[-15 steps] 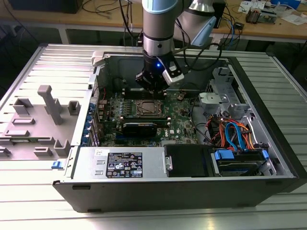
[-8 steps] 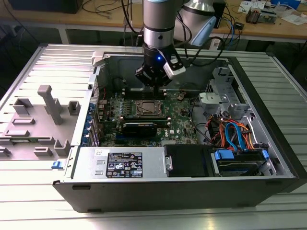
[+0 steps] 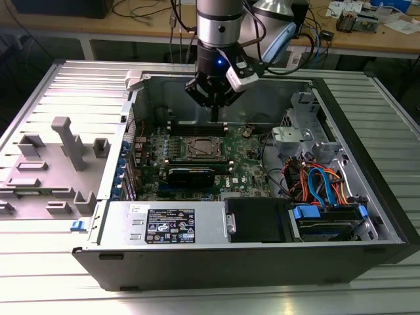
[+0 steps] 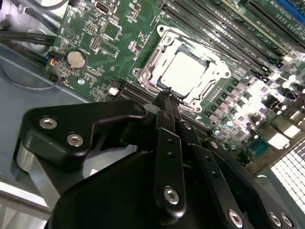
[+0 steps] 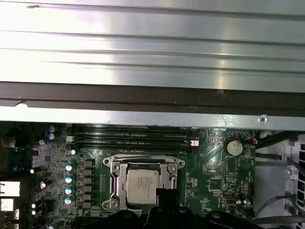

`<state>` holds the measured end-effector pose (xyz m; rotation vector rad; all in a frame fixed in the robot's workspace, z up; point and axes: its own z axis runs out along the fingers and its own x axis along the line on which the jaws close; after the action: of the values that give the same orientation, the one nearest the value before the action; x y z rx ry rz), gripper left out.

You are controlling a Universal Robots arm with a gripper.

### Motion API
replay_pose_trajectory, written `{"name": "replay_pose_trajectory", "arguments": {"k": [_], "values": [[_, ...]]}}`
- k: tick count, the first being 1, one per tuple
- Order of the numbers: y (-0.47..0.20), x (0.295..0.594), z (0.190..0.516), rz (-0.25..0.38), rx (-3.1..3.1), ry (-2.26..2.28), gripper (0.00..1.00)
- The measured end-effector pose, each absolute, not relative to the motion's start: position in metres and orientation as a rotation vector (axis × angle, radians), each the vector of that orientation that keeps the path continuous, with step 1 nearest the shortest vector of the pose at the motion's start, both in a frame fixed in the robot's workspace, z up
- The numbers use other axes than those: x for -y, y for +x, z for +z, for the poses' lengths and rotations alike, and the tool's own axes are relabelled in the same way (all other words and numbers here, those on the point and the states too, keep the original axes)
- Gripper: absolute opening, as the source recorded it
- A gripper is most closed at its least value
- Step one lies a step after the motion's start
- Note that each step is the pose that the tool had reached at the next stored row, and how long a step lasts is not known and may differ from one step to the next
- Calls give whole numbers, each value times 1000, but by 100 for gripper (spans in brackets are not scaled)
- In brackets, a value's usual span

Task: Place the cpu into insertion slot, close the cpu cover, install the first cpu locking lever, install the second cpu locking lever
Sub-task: 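Install the second cpu locking lever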

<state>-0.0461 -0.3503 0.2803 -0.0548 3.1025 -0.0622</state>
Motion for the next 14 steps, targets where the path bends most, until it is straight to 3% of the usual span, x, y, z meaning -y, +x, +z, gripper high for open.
{"name": "replay_pose_trajectory", "arguments": {"k": [14], "values": [[-46,388,280,-83,-3102,-55,11]]}}
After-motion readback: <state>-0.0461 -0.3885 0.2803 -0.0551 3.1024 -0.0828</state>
